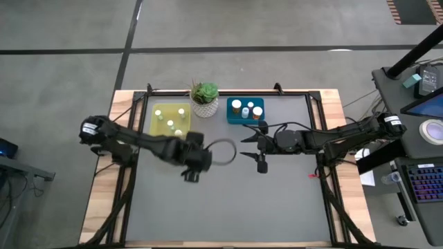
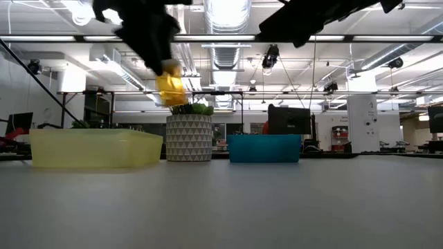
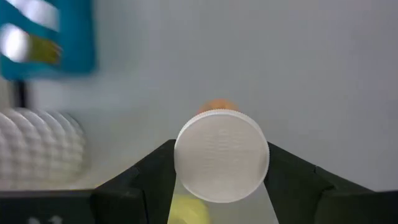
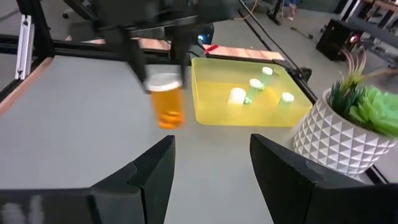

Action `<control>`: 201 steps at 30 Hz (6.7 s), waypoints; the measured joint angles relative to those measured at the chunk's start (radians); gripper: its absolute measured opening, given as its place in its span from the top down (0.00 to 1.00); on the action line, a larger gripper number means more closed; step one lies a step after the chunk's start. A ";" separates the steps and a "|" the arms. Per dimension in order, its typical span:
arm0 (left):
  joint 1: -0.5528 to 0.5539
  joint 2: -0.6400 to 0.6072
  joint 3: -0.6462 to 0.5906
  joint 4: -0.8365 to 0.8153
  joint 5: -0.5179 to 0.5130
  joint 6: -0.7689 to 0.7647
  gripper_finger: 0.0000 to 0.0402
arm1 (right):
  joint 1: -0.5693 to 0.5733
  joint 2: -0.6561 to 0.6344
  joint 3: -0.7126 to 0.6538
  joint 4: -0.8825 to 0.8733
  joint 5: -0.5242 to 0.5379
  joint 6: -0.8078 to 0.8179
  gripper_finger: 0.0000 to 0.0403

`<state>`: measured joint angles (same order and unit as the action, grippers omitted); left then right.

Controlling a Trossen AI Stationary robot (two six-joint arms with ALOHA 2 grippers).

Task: Pick and place medicine bottles into bin by pill shape (circle, oval)
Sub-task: Put the orange capsule bottle into the blue bin, then return to Home Position

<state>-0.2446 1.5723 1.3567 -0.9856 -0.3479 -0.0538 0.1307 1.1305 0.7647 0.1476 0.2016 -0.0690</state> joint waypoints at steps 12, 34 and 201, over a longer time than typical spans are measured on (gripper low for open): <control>0.278 0.010 -0.005 0.433 0.060 0.363 0.52 | -0.001 0.000 0.000 -0.067 0.118 0.016 0.50; 0.300 0.010 -0.005 0.621 0.139 0.408 0.52 | -0.084 0.001 0.003 -0.067 0.106 0.002 0.50; 0.284 -0.585 -0.465 0.907 0.201 0.381 0.26 | -0.636 0.665 0.620 -0.710 -0.277 -0.331 0.38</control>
<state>0.0391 0.9871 0.8921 -0.0786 -0.1467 0.3270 -0.5049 1.7953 1.3846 -0.5629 -0.0757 -0.4004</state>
